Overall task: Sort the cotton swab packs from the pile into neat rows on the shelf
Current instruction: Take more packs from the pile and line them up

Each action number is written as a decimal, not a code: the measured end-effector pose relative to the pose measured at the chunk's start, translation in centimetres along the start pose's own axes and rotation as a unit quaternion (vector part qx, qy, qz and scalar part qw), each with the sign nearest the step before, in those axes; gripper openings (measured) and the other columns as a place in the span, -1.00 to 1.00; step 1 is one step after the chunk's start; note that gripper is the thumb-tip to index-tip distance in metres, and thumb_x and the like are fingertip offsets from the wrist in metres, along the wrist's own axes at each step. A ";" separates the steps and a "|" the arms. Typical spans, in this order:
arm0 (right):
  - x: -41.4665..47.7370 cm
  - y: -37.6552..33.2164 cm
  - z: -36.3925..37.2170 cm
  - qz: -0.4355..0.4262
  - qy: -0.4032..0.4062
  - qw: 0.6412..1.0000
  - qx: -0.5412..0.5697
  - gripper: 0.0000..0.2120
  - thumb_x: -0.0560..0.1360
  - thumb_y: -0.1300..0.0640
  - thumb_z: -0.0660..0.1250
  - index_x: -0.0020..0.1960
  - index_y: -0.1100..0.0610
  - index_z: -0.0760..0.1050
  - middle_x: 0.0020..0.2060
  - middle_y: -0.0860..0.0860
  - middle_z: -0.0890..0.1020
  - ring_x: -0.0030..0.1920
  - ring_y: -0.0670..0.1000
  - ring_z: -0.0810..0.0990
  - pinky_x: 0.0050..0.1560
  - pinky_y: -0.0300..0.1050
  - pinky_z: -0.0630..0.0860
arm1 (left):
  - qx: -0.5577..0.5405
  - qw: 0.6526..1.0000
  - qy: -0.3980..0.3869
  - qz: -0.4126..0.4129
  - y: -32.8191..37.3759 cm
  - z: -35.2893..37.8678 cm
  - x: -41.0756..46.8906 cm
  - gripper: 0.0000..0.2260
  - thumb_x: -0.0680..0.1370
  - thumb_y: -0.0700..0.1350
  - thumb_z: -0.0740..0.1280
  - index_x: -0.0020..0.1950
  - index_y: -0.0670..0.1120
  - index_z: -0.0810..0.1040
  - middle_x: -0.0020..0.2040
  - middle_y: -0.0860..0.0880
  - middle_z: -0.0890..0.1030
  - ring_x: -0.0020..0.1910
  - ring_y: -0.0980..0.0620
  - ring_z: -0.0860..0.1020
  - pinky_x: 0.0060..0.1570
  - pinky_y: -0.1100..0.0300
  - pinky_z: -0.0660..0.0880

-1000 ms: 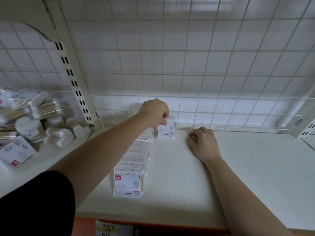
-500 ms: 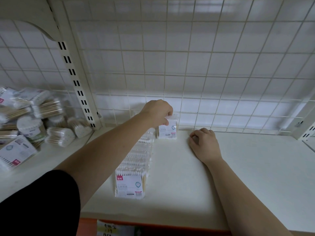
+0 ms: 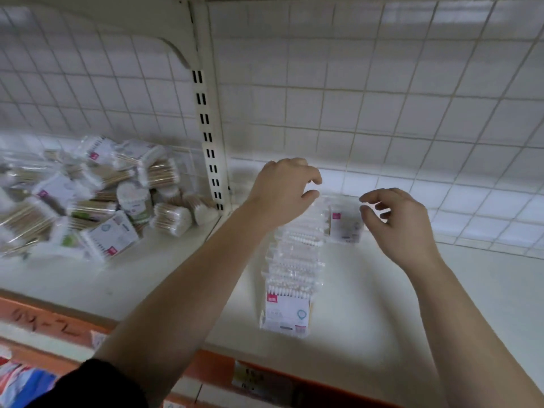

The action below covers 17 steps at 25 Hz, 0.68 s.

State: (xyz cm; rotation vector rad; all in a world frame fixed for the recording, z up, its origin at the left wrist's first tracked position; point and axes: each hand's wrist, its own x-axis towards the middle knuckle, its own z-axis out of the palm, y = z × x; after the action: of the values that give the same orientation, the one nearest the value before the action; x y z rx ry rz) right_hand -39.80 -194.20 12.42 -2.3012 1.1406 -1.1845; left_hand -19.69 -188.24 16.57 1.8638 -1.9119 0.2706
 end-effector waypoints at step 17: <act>-1.3 -20.7 13.7 -0.037 -0.106 0.992 0.054 -0.81 0.48 0.13 0.36 0.08 0.02 0.58 0.03 -0.10 0.57 -0.03 -0.08 0.54 0.02 -0.14 0.49 | 0.062 0.988 0.076 -0.122 -17.4 -7.2 -17.3 -0.78 0.47 -0.05 0.37 0.11 0.05 0.60 0.03 0.04 0.58 0.02 -0.06 0.53 0.06 0.00 0.39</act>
State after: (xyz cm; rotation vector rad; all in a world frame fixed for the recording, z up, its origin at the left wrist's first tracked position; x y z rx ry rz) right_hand -18.81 -181.10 15.37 -2.3369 0.9017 -0.9733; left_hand -1.61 -170.75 12.19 2.0704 -1.5784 0.4461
